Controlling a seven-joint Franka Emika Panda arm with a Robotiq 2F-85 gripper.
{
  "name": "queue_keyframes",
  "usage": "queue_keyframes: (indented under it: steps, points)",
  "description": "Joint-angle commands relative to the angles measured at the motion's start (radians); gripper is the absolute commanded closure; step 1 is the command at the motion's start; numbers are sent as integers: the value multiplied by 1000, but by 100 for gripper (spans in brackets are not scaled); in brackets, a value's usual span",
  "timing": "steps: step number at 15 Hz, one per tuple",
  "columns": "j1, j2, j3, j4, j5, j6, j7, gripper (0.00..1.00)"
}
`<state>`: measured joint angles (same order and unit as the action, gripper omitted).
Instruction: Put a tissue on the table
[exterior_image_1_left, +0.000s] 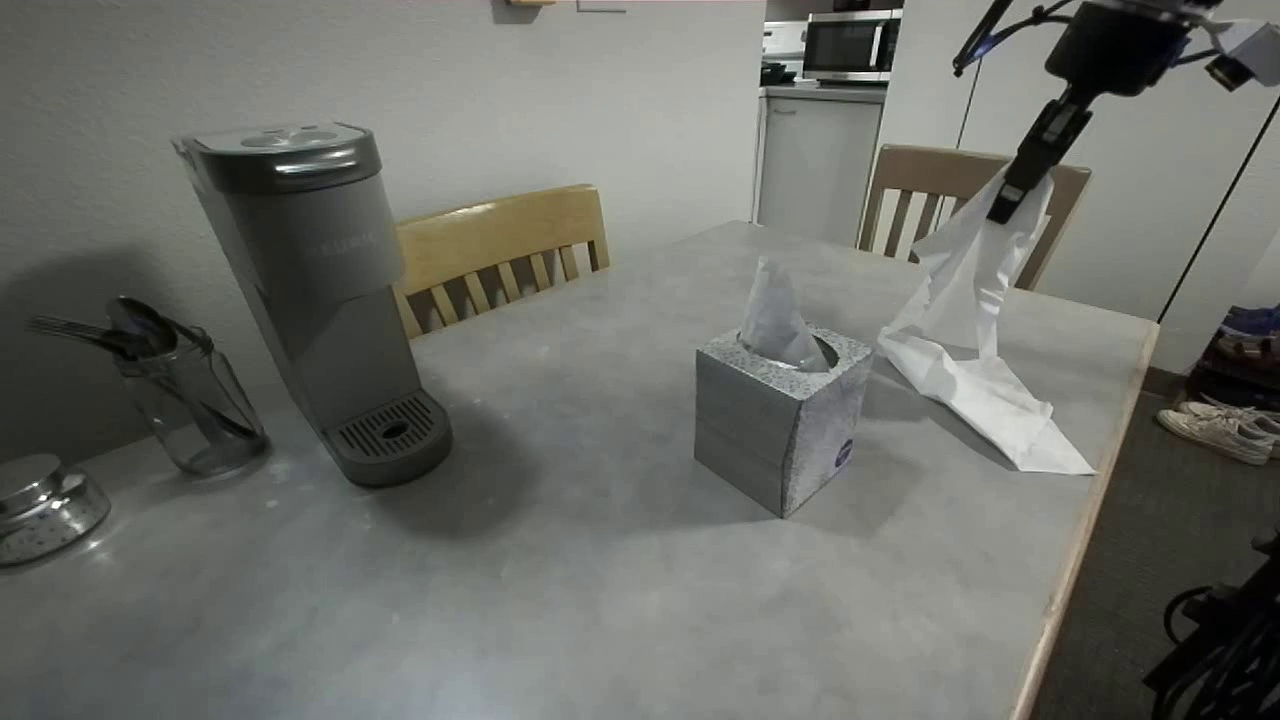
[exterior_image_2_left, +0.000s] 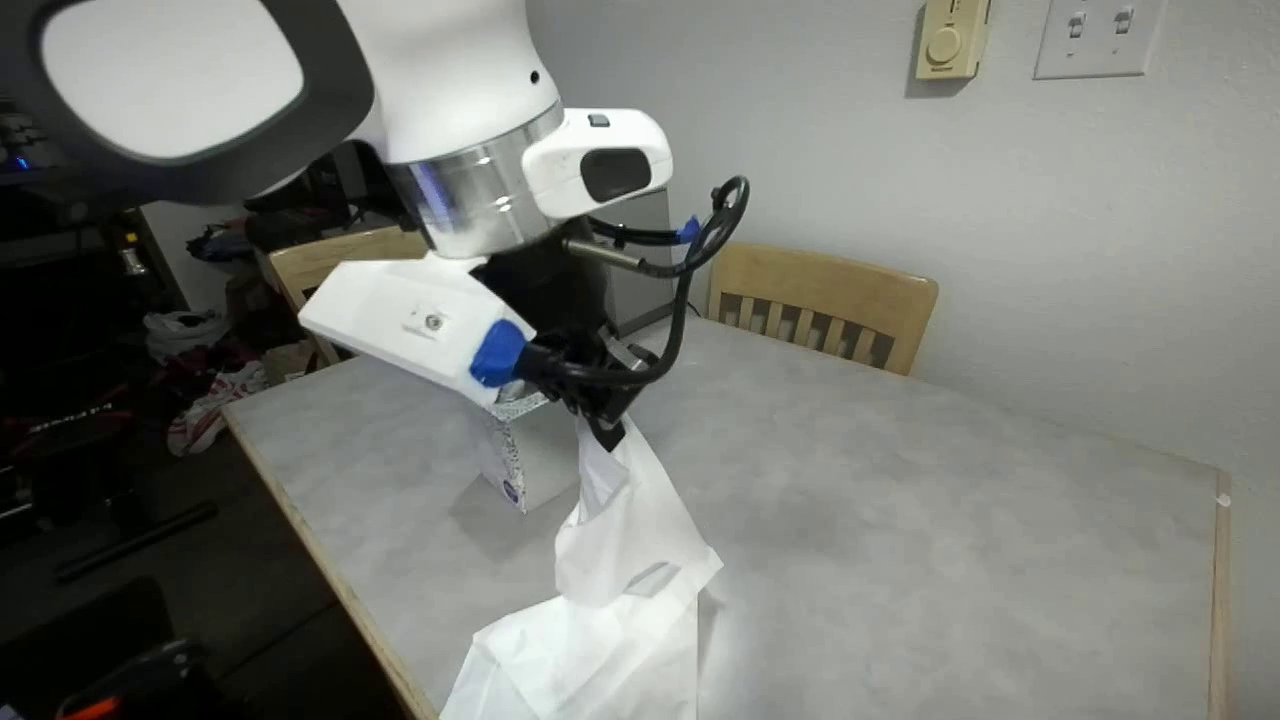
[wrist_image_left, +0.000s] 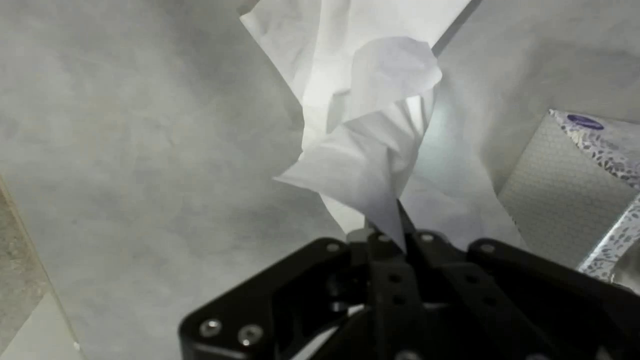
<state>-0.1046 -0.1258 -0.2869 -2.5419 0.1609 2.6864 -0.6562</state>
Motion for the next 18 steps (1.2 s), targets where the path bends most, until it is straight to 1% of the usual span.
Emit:
queue_keyframes:
  steps: [1, 6, 8, 10, 12, 15, 18]
  points:
    - [-25, -2, -6, -66, 5, 41, -7, 100]
    - [-35, 26, -38, -117, 44, 94, -41, 100]
    - [-16, 47, -68, -133, 88, 126, -67, 100]
    - [-2, 75, -83, -145, 168, 149, -118, 100]
    - [9, 116, -88, -146, 278, 162, -193, 100]
    - [9, 183, -70, -120, 462, 145, -332, 100]
    - [2, 225, -50, -82, 589, 131, -442, 100]
